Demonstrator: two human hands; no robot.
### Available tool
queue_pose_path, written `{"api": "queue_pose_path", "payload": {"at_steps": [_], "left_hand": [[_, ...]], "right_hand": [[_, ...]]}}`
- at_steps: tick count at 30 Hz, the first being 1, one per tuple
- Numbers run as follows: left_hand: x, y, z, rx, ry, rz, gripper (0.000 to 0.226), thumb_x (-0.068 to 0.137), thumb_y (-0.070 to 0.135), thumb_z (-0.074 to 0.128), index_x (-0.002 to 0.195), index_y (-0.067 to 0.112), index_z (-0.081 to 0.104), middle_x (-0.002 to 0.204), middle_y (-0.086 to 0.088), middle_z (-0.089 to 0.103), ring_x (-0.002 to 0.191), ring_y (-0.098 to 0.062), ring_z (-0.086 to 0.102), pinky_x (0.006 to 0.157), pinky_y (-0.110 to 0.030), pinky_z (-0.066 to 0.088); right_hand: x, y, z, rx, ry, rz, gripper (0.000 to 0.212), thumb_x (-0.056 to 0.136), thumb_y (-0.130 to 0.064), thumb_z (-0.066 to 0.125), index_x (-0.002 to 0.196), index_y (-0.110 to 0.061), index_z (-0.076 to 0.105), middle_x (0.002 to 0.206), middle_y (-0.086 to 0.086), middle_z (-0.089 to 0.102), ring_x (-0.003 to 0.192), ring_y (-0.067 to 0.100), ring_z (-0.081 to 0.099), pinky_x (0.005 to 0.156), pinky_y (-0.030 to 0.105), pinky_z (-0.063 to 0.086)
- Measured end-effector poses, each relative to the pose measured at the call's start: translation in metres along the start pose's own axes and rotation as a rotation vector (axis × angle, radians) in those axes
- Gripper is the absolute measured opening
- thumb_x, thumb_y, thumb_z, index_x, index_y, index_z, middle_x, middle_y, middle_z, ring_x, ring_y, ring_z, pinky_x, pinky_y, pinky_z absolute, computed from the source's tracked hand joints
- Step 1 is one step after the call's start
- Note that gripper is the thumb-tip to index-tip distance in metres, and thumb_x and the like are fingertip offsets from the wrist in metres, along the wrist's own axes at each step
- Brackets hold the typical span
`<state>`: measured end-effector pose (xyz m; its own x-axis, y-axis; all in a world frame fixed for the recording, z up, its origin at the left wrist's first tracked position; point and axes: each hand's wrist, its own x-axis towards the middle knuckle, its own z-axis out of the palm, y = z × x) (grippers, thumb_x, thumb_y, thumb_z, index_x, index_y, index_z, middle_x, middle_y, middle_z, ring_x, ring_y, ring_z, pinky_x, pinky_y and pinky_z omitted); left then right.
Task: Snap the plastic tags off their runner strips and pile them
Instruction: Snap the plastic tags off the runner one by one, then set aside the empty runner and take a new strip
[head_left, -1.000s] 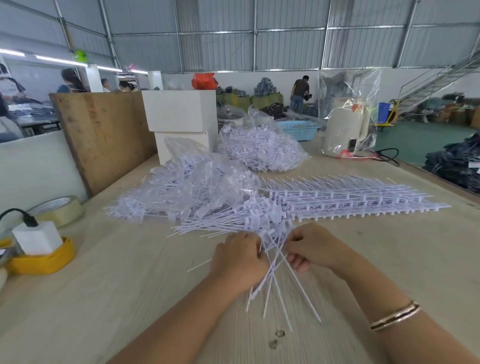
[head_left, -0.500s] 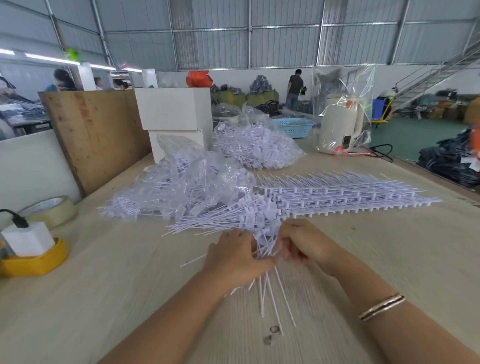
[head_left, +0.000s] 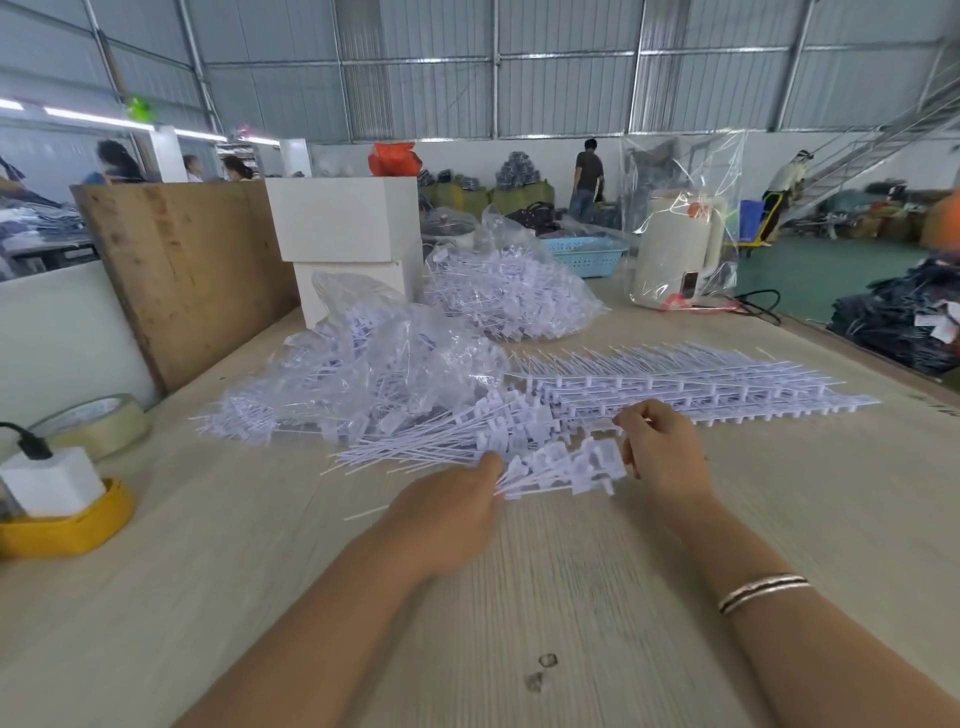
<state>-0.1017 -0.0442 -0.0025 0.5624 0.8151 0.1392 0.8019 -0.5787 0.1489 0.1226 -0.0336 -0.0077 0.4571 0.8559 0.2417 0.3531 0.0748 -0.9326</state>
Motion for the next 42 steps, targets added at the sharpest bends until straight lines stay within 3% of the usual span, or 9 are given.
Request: {"api": "queue_pose_path", "payload": {"at_steps": [9, 13, 15, 19, 21, 25, 29, 36, 42], "left_hand": [[0.034, -0.043, -0.025, 0.067, 0.284, 0.03, 0.013, 0.099, 0.029, 0.038, 0.097, 0.026, 0.026, 0.071, 0.008, 0.04, 0.059, -0.013, 0.043, 0.047, -0.028, 0.025], [0.045, -0.067, -0.027, 0.023, 0.07, -0.097, 0.024, 0.09, 0.024, 0.054, 0.111, 0.022, 0.043, 0.11, 0.0, 0.055, 0.094, -0.018, 0.052, 0.076, -0.033, 0.042], [0.043, -0.073, -0.025, 0.025, 0.044, -0.138, 0.042, 0.084, 0.027, 0.059, 0.123, 0.021, 0.045, 0.123, 0.003, 0.051, 0.112, -0.017, 0.046, 0.091, -0.032, 0.038], [0.037, -0.066, -0.015, 0.121, 0.089, -0.072, 0.065, 0.079, 0.044, 0.059, 0.136, 0.03, 0.031, 0.135, 0.011, 0.036, 0.124, -0.014, 0.029, 0.094, -0.03, 0.017], [0.036, -0.06, -0.009, 0.132, 0.042, -0.067, 0.081, 0.076, 0.053, 0.058, 0.143, 0.032, 0.017, 0.144, 0.011, 0.022, 0.133, -0.01, 0.017, 0.1, -0.031, 0.008], [0.04, -0.054, 0.0, 0.107, -0.017, -0.101, 0.11, 0.065, 0.08, 0.054, 0.148, 0.029, 0.001, 0.156, 0.009, 0.006, 0.141, -0.009, 0.005, 0.111, -0.036, 0.0], [0.053, -0.056, -0.004, 0.084, -0.061, -0.15, 0.123, 0.052, 0.09, 0.053, 0.148, 0.025, 0.01, 0.155, 0.007, 0.019, 0.141, -0.015, 0.019, 0.113, -0.036, 0.013], [0.049, -0.06, 0.005, 0.089, 0.026, -0.117, 0.12, 0.05, 0.095, 0.042, 0.145, 0.025, 0.023, 0.146, 0.009, 0.035, 0.131, -0.011, 0.033, 0.106, -0.035, 0.019], [0.026, -0.068, 0.006, 0.068, 0.137, -0.023, 0.11, 0.051, 0.098, 0.027, 0.135, 0.028, 0.036, 0.108, 0.015, 0.045, 0.112, -0.01, 0.045, 0.096, -0.029, 0.021]], "right_hand": [[0.012, 0.011, 0.001, 0.02, 0.001, 0.064, 0.018, 0.09, -0.016, 0.051, 0.075, -0.014, 0.061, 0.055, 0.003, 0.056, 0.048, 0.014, 0.046, 0.053, 0.028, 0.039], [0.014, 0.014, 0.002, 0.012, -0.013, 0.069, 0.017, 0.091, -0.02, 0.052, 0.077, -0.018, 0.061, 0.058, 0.003, 0.059, 0.051, 0.016, 0.05, 0.058, 0.033, 0.043], [0.015, 0.014, 0.004, -0.003, -0.021, 0.058, 0.015, 0.091, -0.022, 0.053, 0.079, -0.017, 0.062, 0.059, 0.003, 0.06, 0.053, 0.018, 0.051, 0.06, 0.035, 0.045], [0.007, 0.008, 0.013, -0.098, -0.059, -0.078, 0.017, 0.092, -0.024, 0.053, 0.076, -0.026, 0.058, 0.069, -0.007, 0.059, 0.064, 0.014, 0.054, 0.054, 0.02, 0.04], [-0.004, 0.002, 0.022, -0.153, -0.182, -0.114, 0.009, 0.091, -0.03, 0.053, 0.095, -0.027, 0.061, 0.097, -0.005, 0.061, 0.087, 0.015, 0.057, 0.068, 0.018, 0.043], [-0.023, 0.003, 0.045, -0.429, -0.524, -0.164, 0.067, 0.095, -0.043, 0.042, 0.15, -0.015, 0.015, 0.156, 0.003, 0.016, 0.144, 0.022, 0.016, 0.116, 0.038, 0.019], [-0.026, 0.0, 0.056, -0.56, -0.602, -0.246, 0.07, 0.1, -0.038, 0.033, 0.15, -0.008, -0.006, 0.16, 0.009, -0.002, 0.146, 0.024, 0.006, 0.117, 0.037, 0.016], [-0.022, 0.005, 0.052, -0.254, -0.537, -0.169, 0.084, 0.092, -0.049, 0.05, 0.151, -0.023, -0.005, 0.16, -0.004, 0.0, 0.146, 0.013, -0.001, 0.114, 0.031, 0.007], [-0.02, 0.006, 0.053, -0.33, -0.484, -0.115, 0.1, 0.082, -0.063, 0.053, 0.149, -0.027, -0.011, 0.159, -0.002, -0.01, 0.146, 0.018, -0.012, 0.116, 0.039, 0.001]]}}
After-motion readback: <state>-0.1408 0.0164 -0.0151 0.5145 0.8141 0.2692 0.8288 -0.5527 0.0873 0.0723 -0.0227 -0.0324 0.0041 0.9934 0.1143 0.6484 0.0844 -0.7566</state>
